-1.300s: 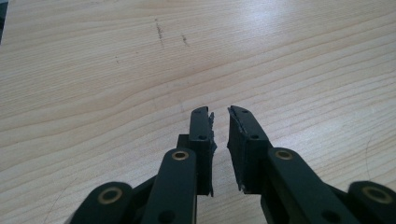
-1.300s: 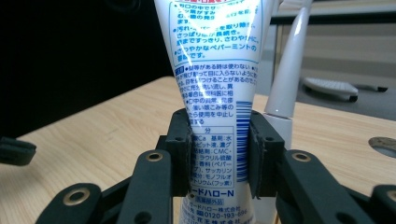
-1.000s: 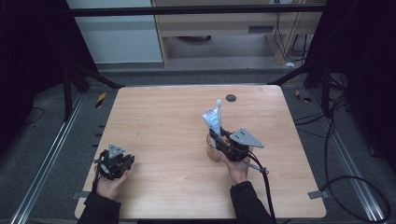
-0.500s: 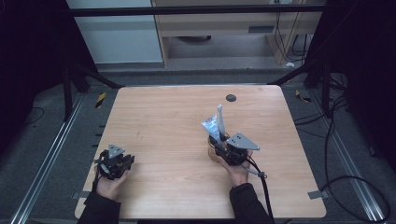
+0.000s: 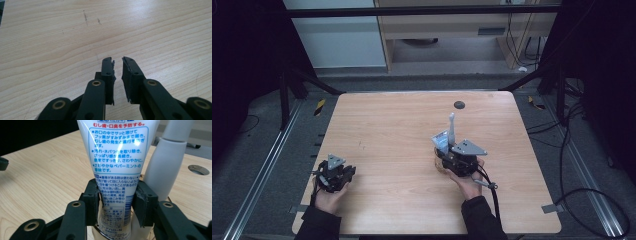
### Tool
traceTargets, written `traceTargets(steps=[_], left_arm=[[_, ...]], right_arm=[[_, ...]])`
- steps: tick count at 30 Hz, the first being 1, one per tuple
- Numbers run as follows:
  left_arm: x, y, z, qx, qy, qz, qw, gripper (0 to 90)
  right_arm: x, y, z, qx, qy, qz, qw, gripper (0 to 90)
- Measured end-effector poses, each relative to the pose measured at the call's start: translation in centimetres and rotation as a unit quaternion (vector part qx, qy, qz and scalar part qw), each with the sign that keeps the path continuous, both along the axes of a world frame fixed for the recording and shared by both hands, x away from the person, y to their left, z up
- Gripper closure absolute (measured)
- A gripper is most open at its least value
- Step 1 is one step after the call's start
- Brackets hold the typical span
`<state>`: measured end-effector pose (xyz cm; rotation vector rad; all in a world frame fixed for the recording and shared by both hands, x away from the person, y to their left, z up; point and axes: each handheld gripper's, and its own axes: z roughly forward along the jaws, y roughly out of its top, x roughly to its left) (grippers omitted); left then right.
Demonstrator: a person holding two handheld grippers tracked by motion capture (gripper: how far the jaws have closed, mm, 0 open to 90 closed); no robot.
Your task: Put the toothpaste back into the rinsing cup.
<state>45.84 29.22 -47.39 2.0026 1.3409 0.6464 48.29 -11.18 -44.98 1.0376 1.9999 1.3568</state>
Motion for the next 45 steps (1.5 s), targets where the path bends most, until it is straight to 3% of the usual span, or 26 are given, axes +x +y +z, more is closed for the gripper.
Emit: traceTargets(steps=[6,9,13,19,24,27,32,41,45], left_arm=[[0.0,0.0,0.0,0.001,-0.001,0.002,1.0000,78.5],[0.0,0.0,0.0,0.001,0.000,0.002,1.0000,78.5],[0.0,-0.1,0.0,0.001,-0.001,0.001,1.0000,78.5],[-0.1,0.0,0.1,0.000,-0.002,0.001,1.0000,78.3],[-0.1,0.0,0.1,-0.002,-0.002,0.001,1.0000,77.9],[-0.1,0.1,0.0,-0.001,0.000,0.002,1.0000,77.5],[0.0,-0.1,-0.1,0.000,0.002,0.001,1.0000,76.8],[0.1,0.2,-0.3,-0.005,0.002,-0.001,1.0000,69.8],[0.1,0.3,-0.4,-0.005,0.000,0.001,1.0000,65.9]], right_arm=[[-0.4,-0.2,0.8,-0.021,0.002,-0.002,0.9998,55.5],[-0.5,-0.4,1.3,0.000,0.005,0.003,1.0000,42.3],[-0.9,-0.5,1.8,0.006,0.004,0.006,1.0000,44.6],[-1.6,-0.6,2.6,0.026,0.003,0.007,0.9996,37.2],[-2.2,-0.8,2.8,0.014,0.014,0.009,0.9998,24.5],[-3.2,-2.0,2.7,0.006,0.015,0.008,0.9998,20.8],[-4.6,-5.0,1.6,0.014,0.024,-0.020,0.9994,18.5],[-4.8,-9.1,-0.3,0.013,0.040,-0.067,0.9969,15.6],[-4.7,-11.1,-0.7,0.018,0.045,-0.099,0.9939,15.6]])
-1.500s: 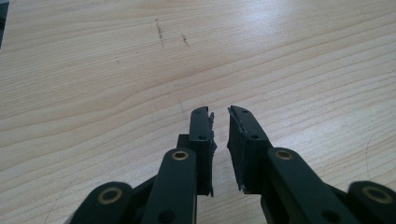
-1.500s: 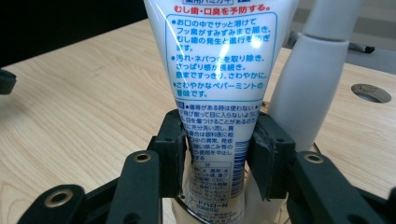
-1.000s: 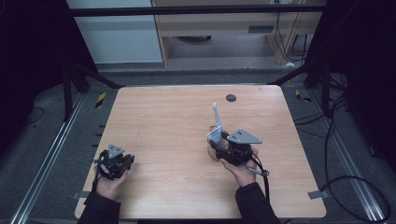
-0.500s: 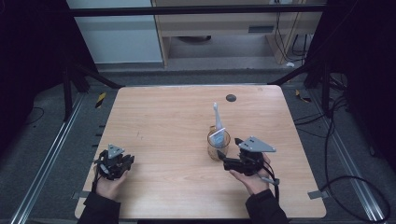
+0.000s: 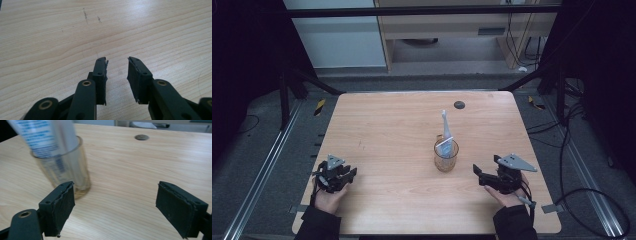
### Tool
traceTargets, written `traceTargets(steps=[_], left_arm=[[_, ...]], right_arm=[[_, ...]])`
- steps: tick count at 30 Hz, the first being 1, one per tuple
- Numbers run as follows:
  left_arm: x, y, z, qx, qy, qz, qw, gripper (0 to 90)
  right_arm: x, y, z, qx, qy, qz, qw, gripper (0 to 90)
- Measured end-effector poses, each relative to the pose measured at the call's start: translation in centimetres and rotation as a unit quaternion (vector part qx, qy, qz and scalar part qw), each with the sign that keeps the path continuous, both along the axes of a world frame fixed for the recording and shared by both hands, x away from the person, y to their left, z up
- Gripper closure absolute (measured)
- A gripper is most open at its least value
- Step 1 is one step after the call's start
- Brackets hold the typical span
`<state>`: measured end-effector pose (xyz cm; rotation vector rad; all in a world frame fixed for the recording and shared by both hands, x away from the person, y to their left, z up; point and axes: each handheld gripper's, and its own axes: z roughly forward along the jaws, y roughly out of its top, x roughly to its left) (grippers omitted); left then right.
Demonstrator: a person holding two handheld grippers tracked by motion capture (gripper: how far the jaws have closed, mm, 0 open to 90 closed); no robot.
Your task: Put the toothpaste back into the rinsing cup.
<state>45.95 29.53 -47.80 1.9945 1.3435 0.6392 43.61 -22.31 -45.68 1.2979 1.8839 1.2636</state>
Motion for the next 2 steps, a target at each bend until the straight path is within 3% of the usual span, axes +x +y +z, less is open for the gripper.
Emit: traceTargets(steps=[2], left_arm=[[0.01,0.04,-0.02,0.000,-0.001,0.001,1.0000,63.8]], right_arm=[[0.04,-0.84,-0.15,0.005,0.004,-0.014,0.9999,15.6]])
